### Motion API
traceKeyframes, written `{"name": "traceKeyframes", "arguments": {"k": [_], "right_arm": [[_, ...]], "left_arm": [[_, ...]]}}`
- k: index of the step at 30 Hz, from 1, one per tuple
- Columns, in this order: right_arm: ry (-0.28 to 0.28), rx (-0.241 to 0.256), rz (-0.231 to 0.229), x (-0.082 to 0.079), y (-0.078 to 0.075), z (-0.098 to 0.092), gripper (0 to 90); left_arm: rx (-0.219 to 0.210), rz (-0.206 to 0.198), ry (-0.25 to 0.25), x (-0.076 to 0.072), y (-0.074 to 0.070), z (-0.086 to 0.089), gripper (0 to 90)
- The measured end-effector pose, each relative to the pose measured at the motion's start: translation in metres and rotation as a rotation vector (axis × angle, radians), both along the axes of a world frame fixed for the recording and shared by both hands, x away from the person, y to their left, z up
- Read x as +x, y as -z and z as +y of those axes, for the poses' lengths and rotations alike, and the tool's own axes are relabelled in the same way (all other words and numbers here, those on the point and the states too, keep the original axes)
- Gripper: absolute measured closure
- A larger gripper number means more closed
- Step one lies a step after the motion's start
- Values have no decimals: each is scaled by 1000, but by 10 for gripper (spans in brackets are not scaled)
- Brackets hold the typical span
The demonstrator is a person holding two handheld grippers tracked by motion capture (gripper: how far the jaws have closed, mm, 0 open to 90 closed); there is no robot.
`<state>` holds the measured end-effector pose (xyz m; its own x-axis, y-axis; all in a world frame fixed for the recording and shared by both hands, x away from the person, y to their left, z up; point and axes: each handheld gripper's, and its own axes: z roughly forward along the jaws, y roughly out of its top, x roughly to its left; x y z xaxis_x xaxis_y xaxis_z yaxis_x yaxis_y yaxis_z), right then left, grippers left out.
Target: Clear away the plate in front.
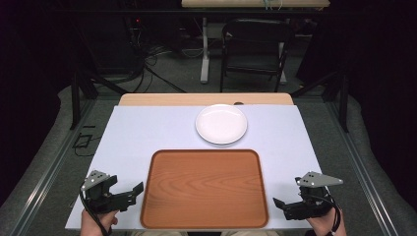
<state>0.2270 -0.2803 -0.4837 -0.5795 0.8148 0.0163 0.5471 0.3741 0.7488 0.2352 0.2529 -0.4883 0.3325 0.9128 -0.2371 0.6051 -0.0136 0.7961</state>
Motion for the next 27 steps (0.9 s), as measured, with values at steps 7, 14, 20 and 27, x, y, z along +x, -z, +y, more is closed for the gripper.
{"name": "traceKeyframes", "arguments": {"k": [7,14,20,27], "right_arm": [[3,-1,-9,3,0,1,5],[2,-2,1,3,0,1,5],[3,2,-6,3,1,0,5],[-87,59,-77,0,-2,-1,0]], "left_arm": [[-41,-12,-6,4,-2,-13,0],[-57,-17,-5,11,-4,-33,0],[-72,-21,-10,17,-4,-47,0],[-73,-43,7,28,-5,-56,0]]}}
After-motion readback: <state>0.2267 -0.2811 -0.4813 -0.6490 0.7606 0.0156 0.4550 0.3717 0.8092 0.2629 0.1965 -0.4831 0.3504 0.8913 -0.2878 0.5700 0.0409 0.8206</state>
